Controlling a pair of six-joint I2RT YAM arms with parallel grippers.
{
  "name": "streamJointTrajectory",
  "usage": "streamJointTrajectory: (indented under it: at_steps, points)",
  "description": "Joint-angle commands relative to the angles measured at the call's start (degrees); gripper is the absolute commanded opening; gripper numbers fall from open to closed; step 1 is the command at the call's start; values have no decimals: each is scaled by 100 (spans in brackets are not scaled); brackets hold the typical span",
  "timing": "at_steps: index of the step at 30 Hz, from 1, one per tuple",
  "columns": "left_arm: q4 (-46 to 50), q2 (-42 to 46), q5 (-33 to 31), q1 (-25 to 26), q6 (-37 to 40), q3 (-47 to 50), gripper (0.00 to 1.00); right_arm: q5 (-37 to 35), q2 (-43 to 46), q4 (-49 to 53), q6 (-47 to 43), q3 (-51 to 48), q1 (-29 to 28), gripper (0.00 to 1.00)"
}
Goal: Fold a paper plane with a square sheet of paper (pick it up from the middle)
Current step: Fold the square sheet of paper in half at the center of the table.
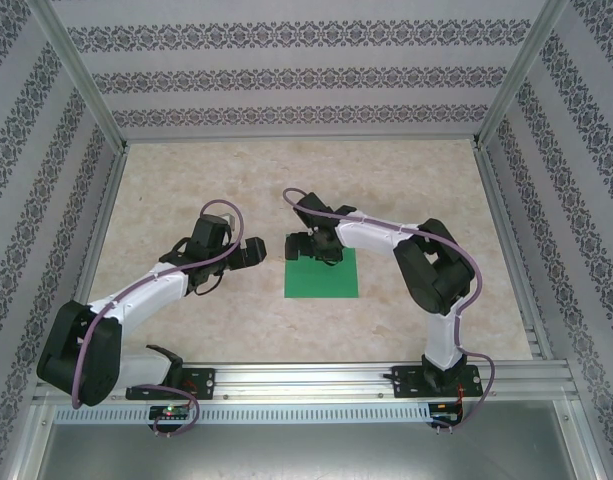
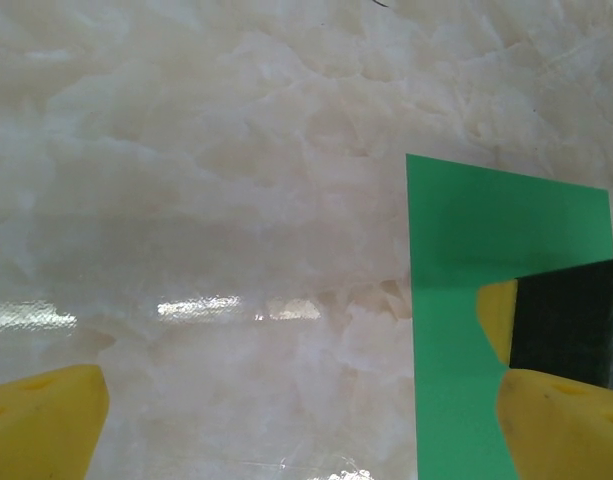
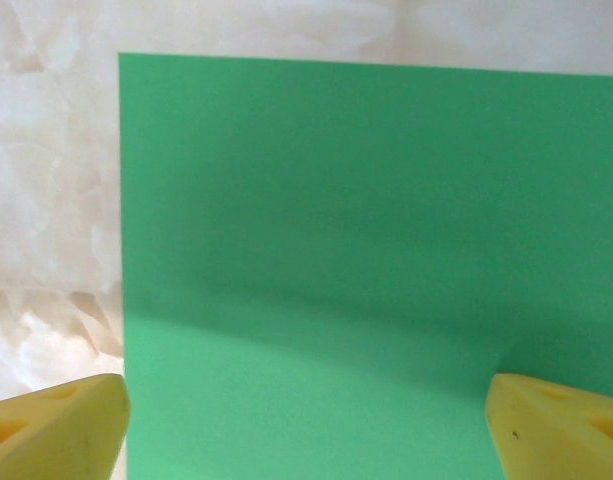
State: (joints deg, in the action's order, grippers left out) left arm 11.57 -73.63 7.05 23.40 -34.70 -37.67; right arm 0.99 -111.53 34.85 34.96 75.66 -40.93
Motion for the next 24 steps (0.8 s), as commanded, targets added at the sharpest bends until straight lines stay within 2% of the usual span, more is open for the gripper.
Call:
streamJointTrajectory:
  at_steps: [1,3,5,6,8,10,12,17,24]
  points:
    - [-420,-51,96,37,8,-77,100,-1607,593,921,-50,390,-288,98]
    - [-531,-54,13,40,-78,-82,100,-2484,915,991,157,264,-426,98]
    - [-642,0,-143,31,-184,-41,100,-2809,1221,921,837,-39,-377,98]
    - [-696,35,-246,28,-264,-2,100,-2662,1328,707,995,-224,-316,98]
    - [-951,147,-379,-3,-406,149,100,-1189,1302,281,715,-450,63,98]
    - [-1205,216,-402,-52,-534,297,100,-265,1168,27,789,-596,267,98]
    - [-1212,231,-386,-133,-629,346,100,-400,1029,181,841,-533,186,98]
    - [-836,148,5,-262,-474,206,100,-780,237,1352,912,373,-20,93]
    - [-703,209,112,-266,-190,228,100,-930,-247,1834,1024,860,-194,94]
